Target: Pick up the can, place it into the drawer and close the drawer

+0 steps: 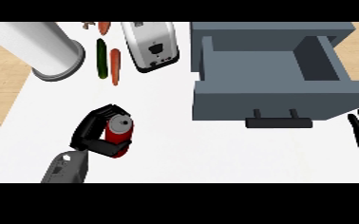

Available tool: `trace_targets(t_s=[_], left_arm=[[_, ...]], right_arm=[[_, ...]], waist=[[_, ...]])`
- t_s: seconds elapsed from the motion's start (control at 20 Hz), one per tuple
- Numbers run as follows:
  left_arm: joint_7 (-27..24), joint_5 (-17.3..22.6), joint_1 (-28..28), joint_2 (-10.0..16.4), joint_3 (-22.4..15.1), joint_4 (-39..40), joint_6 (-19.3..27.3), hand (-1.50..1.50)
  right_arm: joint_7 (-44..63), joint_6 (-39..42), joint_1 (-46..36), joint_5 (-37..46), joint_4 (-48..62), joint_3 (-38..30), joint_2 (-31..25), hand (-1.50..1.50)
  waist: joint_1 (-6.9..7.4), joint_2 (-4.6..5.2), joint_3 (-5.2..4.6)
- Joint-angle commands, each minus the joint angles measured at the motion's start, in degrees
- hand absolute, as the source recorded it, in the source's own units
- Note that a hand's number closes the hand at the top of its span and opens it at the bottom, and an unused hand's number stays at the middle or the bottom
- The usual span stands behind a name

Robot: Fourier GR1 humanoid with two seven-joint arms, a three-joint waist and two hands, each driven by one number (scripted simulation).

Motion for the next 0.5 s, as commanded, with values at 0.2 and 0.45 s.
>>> trace_targets(t_s=[0.2, 0.45], left_arm=[[5.66, 4.52, -1.24, -2.74, 3.19, -5.32, 4.64, 1.50], [7.39, 8.32, -0.66, -1.03, 12.33, -6.97, 15.46, 1.50]], right_arm=[[-1.18, 0.37, -0.82, -0.11, 1.68, -1.14, -0.37, -1.50], [2.19, -2.06, 1.78, -1.24, -3.49, 0.85, 0.44, -1.50]], waist=[[0.13, 0.01, 0.02], [0.30, -0.21, 0.02]])
